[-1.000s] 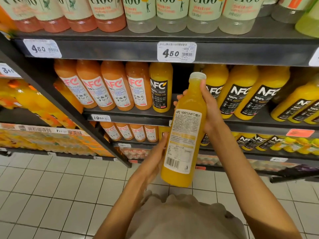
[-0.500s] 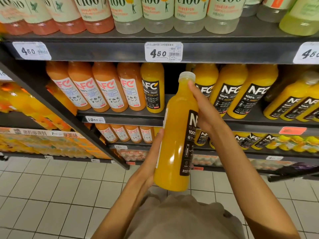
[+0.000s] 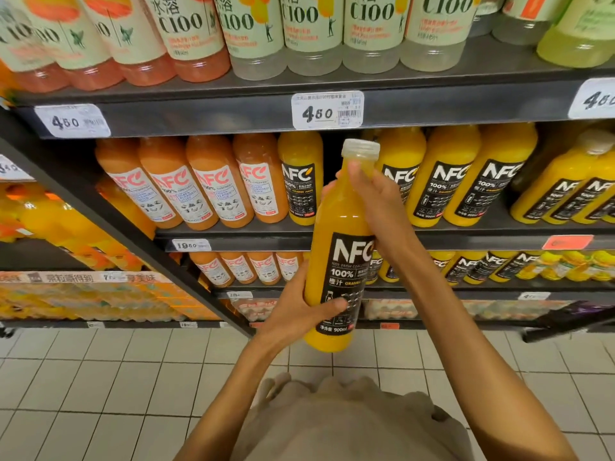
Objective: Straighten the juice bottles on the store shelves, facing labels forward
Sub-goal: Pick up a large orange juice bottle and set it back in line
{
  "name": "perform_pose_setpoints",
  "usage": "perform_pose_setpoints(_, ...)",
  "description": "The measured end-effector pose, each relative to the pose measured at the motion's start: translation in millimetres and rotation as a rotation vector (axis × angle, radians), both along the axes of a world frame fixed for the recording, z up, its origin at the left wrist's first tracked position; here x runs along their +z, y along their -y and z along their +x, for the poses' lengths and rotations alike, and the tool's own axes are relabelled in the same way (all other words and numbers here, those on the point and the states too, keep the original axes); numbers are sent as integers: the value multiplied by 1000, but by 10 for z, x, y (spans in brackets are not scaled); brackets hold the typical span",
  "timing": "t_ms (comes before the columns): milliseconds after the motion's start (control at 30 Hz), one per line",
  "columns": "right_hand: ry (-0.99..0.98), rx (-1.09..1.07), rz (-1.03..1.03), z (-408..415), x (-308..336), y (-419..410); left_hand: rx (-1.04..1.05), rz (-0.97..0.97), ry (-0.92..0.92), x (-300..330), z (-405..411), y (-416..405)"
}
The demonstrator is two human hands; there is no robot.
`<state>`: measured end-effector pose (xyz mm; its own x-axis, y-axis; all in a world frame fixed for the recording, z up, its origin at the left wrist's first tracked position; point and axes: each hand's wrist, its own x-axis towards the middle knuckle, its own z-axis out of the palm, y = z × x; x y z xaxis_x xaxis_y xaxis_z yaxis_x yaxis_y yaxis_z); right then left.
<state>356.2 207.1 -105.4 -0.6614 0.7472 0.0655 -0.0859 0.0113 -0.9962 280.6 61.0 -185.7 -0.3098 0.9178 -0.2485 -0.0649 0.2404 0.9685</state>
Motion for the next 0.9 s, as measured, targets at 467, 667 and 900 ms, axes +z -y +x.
perform_pose_setpoints(467,-192,213,287,173,263,327,-131,44,-122,90,-301,-48)
perform_pose_setpoints(667,-145,108,-62,104,151,24,-132,56,126,159,-194,68)
perform_pose_setpoints(900,-122,213,-530,-160,-241,-109,-64,-56,631,127,56,112)
